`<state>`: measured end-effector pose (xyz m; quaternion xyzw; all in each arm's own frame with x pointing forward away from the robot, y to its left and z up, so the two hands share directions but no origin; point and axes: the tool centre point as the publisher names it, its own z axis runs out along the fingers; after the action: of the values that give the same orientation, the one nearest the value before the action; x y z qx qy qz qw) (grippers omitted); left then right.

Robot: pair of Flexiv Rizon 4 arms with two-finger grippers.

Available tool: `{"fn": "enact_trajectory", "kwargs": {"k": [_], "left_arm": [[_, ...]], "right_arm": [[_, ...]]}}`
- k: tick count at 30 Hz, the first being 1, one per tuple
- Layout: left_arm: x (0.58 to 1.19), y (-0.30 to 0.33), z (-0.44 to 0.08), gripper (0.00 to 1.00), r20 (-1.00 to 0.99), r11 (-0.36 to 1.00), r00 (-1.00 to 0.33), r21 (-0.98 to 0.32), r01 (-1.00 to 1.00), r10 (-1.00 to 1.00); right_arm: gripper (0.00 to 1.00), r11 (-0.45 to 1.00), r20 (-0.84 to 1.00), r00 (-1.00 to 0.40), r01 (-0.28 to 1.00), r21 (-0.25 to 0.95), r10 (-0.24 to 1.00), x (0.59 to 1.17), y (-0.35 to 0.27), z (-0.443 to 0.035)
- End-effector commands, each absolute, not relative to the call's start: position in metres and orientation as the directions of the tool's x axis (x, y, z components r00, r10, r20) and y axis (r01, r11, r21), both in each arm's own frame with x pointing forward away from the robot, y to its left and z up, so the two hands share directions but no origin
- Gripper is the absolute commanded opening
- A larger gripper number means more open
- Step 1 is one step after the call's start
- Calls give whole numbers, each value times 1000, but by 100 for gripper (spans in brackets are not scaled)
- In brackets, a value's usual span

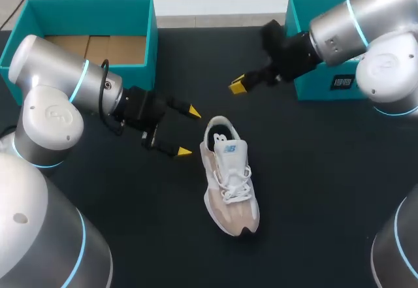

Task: Take the shoe out of the shoebox, open the shoe tongue, remove and reinsert the insole, then place the shoe into the shoebox

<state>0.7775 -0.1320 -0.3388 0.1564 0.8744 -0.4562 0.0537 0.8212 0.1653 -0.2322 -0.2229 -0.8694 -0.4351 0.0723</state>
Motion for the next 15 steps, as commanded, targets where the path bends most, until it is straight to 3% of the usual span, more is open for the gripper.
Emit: {"fn": "enact_trajectory", "kwargs": {"k": [1,3,5,15], "left_arm": [[777,-132,-339,100,-237,537,-945,-779,322,224],[777,-132,-339,100,-237,537,-945,-779,322,224],[777,-132,-339,100,-237,537,-945,-779,322,224],[777,-132,-339,100,-237,537,-945,-779,322,224]], "right_arm": [[0,605,176,-849,486,631,498,812,160,-224],[0,624,130,-823,512,590,553,813,160,-228],[0,701,-29,-779,546,459,626,813,160,-233],[0,701,-29,-779,546,459,626,813,160,-233]]}}
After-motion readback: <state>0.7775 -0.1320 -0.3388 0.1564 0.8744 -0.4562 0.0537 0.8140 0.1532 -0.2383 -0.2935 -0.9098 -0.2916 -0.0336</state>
